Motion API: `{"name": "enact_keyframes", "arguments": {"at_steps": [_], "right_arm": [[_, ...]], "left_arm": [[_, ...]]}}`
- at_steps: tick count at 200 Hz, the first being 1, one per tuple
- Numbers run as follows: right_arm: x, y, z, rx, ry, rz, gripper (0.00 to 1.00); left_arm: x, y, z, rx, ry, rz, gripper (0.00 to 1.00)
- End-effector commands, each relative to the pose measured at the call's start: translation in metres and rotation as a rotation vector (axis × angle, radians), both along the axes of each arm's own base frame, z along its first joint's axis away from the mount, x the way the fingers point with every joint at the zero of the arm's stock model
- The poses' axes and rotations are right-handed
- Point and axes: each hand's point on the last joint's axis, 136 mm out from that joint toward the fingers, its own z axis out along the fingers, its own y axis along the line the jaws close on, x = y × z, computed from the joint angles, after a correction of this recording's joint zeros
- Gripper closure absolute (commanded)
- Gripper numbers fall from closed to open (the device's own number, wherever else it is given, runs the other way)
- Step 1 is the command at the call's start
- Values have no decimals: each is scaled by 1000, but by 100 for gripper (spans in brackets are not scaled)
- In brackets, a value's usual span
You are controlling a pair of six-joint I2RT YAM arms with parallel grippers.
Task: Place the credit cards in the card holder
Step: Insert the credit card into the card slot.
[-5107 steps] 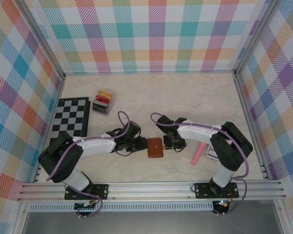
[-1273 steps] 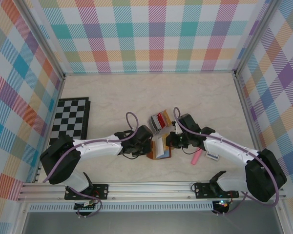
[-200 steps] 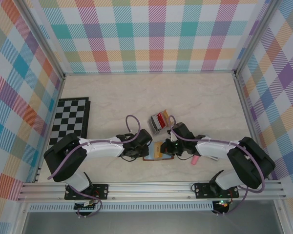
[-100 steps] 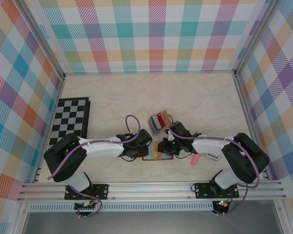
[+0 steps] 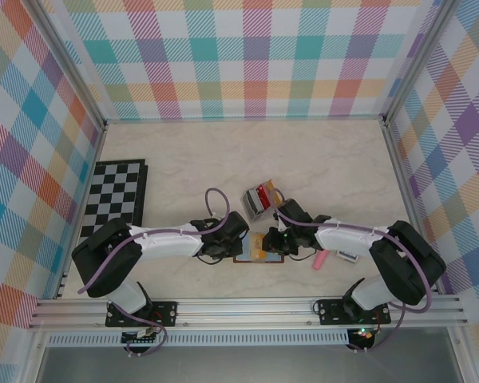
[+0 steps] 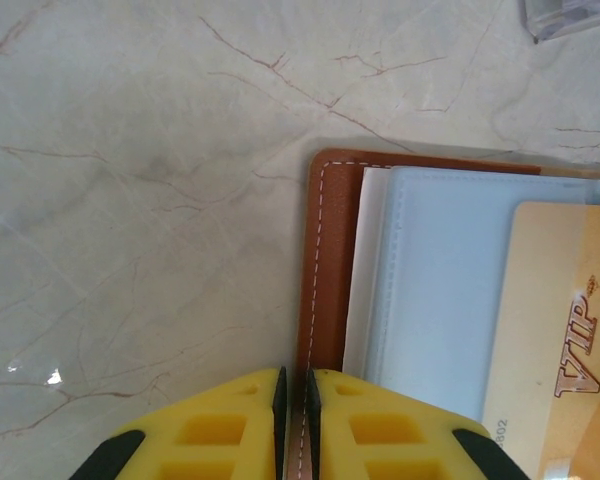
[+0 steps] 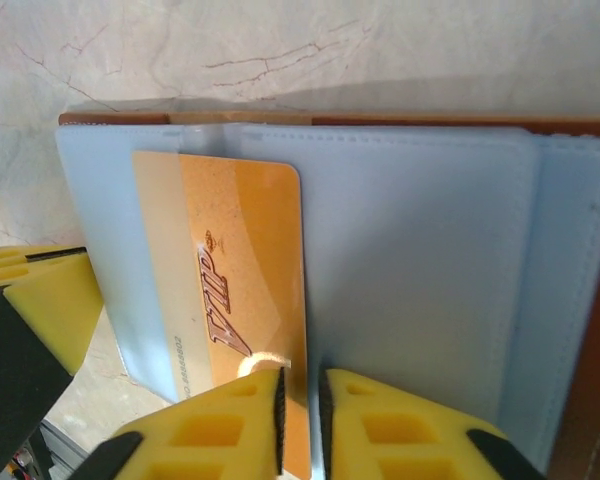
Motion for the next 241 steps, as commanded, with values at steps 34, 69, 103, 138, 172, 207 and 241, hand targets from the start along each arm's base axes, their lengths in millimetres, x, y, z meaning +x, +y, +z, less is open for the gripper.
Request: {"name": "enact_keyframes", "arguments": {"at_steps": [34, 69, 103, 138, 172, 207, 241], "right_arm": [[4, 15, 1, 15, 11, 46, 85], [6, 24, 6, 34, -6, 89, 85], [5, 35, 9, 64, 3, 122, 85], [6, 45, 14, 105, 3, 119, 84], [9, 48, 13, 102, -5, 127, 84], [12, 53, 14, 130, -13, 115, 82], [13, 56, 14, 149, -3, 99, 80]], "left_arm": [[-4, 3, -9, 28, 38, -5, 85], [-4, 3, -9, 26, 37, -5, 85], [-3, 2, -7, 20, 32, -4, 84], [-2, 3, -3, 13, 17, 2, 80], [-1, 2, 0, 0, 6, 0, 78], [-2, 3, -2, 3, 9, -1, 77], [-1, 5, -1, 6, 2, 2, 74]]}}
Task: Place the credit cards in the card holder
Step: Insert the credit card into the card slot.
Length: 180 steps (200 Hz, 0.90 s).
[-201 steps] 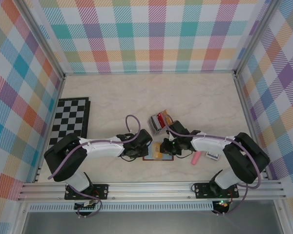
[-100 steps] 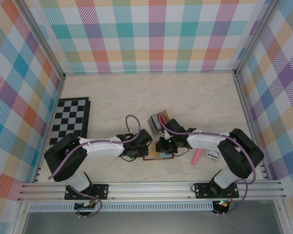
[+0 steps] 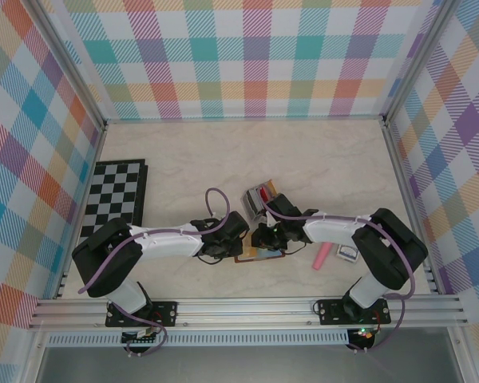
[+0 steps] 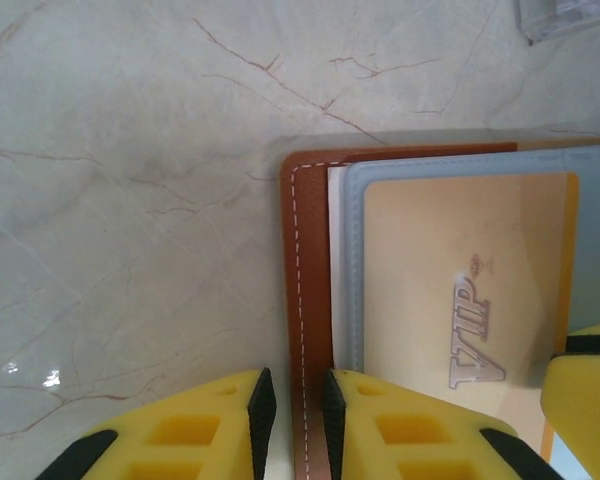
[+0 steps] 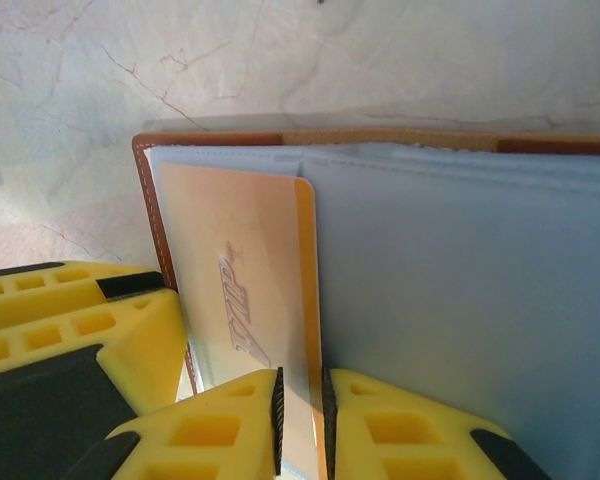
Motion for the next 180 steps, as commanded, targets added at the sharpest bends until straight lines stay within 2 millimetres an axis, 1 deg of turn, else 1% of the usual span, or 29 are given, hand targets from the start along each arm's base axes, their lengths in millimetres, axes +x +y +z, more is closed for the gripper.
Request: {"name": "enact_keyframes", "arguments": {"at_steps": [1, 9, 25, 54, 70, 83, 110, 127, 159, 180], "right_arm": [[3, 18, 12, 81, -10, 16, 79], [3, 16, 11, 68, -10, 13, 79], [4, 1, 10, -9, -29, -17, 77], [9, -25, 19, -127, -97, -49, 74], [11, -31, 20, -168, -114, -45, 74], [10, -29, 19, -161, -110, -29, 76], [7, -10, 18, -90, -80, 22, 80], [7, -2, 17, -79, -66, 46, 82], [8, 4, 10, -99, -50, 68, 82], [5, 3, -5, -148, -5, 74, 82]], "left_arm": [[-2, 6, -1, 11, 5, 4, 74], [-2, 7, 0, 15, 0, 6, 74], [-2, 10, 1, 29, -2, 9, 74], [-2, 17, 0, 56, -6, 17, 78], [-2, 17, 0, 59, -7, 15, 79], [-1, 16, 1, 56, -10, 11, 79], [1, 12, 7, 37, -22, 4, 79], [1, 13, 10, 38, -29, 1, 79], [1, 14, 11, 40, -30, -1, 79], [1, 15, 14, 43, -36, 3, 79]]}}
